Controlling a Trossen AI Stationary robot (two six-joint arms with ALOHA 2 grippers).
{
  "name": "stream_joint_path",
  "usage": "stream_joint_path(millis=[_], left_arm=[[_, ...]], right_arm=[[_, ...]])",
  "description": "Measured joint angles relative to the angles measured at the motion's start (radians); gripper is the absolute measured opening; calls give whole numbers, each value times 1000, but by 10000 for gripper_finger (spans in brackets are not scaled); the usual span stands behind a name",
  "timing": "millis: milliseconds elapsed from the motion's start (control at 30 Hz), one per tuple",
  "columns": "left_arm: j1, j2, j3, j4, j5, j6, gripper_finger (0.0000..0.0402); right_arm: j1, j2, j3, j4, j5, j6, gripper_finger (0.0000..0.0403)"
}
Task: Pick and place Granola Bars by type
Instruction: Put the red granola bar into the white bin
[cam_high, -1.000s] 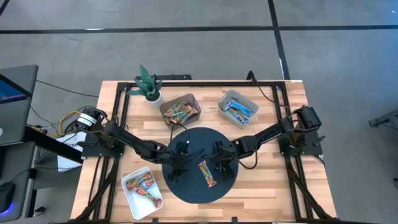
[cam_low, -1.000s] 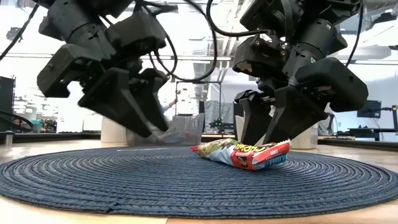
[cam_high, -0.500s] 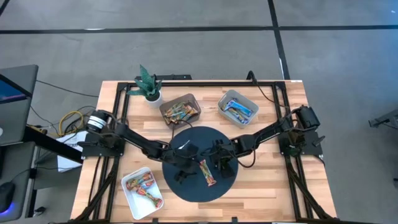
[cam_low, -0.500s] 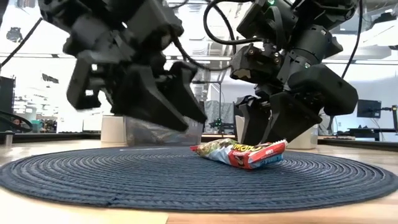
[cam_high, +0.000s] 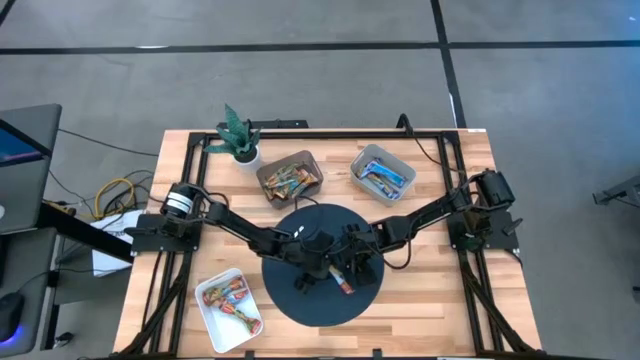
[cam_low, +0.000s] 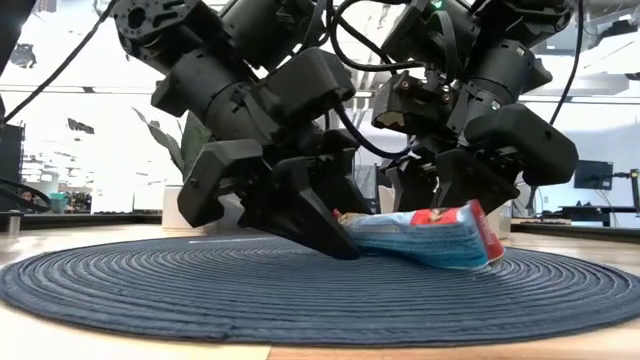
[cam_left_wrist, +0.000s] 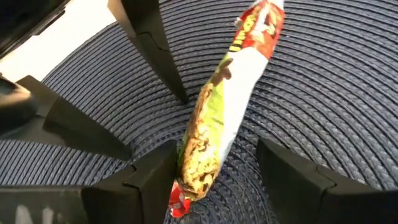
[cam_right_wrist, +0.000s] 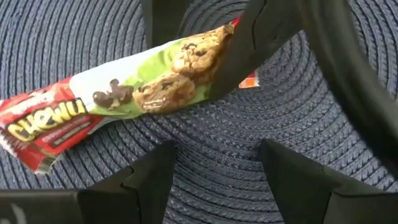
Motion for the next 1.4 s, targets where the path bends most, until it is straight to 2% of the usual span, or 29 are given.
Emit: stream_joint_path(millis=[167,267,600,767,933,1133,1267,1400], left_arm=[[0,-1,7,-19,-7,0,218],[0,-2,7,-22,-7,-1,202],[0,-2,6,-27,-17,3,90],[0,-7,6,-47,-22,4,56],[-5,-47,3,-118,-37,-9,57],[-47,-144,3,-220,-112,-26,58],[-86,-204,3,-329,-156,-52,53],[-127,-263,4,-475,-221,-143,55]], right_arm=[[0,0,-1,0,0,0,234],[0,0,-1,0,0,0,234],[0,1,-2,0,0,0,234],[0,1,-8,5,0,1,234],[-1,1,-15,13,1,3,234],[-1,1,-16,11,1,3,234],[-1,2,-16,9,1,2,234],[-1,2,-17,9,1,2,234]])
